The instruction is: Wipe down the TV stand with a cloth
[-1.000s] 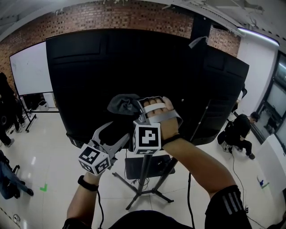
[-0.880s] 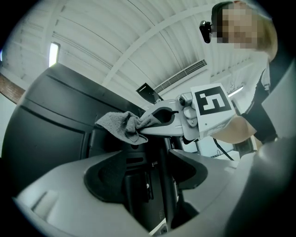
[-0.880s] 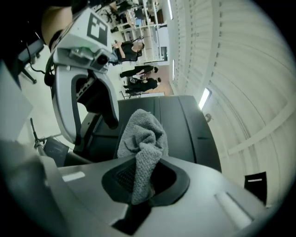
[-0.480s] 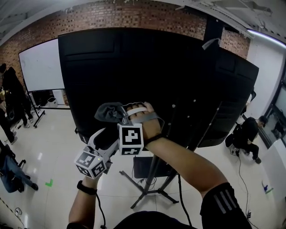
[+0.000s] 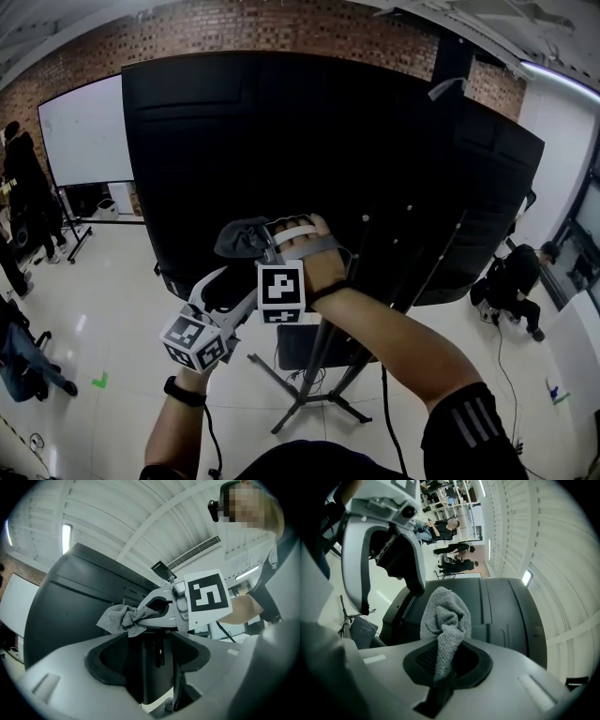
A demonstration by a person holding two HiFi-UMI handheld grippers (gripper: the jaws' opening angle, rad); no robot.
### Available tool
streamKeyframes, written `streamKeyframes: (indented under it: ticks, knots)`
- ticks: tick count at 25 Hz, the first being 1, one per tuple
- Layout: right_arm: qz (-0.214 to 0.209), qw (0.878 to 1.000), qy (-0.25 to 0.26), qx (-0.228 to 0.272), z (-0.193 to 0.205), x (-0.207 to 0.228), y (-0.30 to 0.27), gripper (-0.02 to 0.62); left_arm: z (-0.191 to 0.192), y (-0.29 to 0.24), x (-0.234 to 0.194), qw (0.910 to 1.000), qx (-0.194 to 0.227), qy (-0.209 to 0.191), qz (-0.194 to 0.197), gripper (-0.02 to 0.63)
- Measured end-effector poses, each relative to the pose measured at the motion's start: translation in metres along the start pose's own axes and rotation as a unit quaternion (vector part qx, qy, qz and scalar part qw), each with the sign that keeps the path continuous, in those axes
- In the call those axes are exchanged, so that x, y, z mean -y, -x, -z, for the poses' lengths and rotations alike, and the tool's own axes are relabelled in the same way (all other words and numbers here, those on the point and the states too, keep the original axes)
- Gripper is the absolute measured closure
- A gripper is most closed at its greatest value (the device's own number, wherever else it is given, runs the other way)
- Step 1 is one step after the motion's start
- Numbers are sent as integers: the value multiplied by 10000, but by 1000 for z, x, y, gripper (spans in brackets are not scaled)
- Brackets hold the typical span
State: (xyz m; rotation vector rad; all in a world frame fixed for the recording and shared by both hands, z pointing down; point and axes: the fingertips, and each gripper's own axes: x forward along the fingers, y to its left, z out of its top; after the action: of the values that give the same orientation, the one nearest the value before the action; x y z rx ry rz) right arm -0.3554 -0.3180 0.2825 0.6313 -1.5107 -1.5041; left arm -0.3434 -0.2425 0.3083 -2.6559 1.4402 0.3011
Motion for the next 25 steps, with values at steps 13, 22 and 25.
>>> streamKeyframes:
  ticks: [13, 22, 25]
  knots:
    - [134, 9949, 462, -887, 71, -13, 25, 569, 6, -46, 37, 9983, 30, 91, 583, 296]
    - [220, 9935, 555, -968, 87, -16, 35, 569, 6, -60, 52, 9970, 27, 116, 762, 296]
    - [347, 9973, 298, -580, 79, -15, 43, 569, 7, -60, 56, 9968, 22, 118, 796, 296]
